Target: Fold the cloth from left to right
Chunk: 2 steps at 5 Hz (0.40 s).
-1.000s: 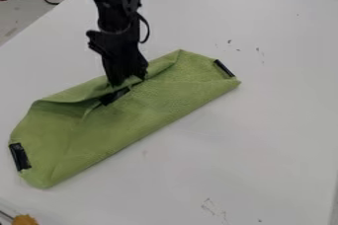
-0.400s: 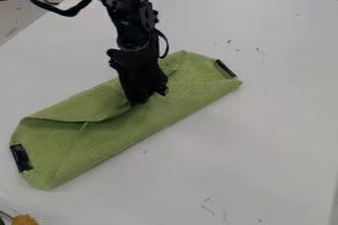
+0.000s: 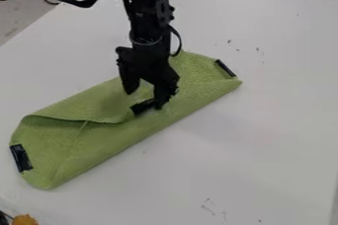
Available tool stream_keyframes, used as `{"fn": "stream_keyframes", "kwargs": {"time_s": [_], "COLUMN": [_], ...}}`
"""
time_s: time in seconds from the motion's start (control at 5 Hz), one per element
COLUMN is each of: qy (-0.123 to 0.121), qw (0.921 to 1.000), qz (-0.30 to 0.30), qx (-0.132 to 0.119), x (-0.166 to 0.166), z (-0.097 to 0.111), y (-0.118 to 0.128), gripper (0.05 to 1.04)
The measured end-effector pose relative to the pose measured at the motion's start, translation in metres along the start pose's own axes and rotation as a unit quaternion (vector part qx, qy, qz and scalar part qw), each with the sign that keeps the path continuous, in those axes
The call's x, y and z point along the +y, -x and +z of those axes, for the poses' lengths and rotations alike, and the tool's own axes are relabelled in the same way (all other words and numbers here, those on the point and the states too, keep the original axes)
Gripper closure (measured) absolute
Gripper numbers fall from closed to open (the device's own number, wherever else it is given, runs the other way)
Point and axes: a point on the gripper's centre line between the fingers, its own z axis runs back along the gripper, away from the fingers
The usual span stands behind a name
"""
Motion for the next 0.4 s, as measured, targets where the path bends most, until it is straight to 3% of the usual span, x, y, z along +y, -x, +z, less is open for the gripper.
{"fn": "stream_keyframes", "kwargs": {"time_s": [0.4], "qy": [-0.015], "qw": [0.9991], "qz": [-0.014], "qx": [-0.038], "x": [-0.0058], "z": [0.0208], "y": [-0.0077], "gripper": [0.083]}}
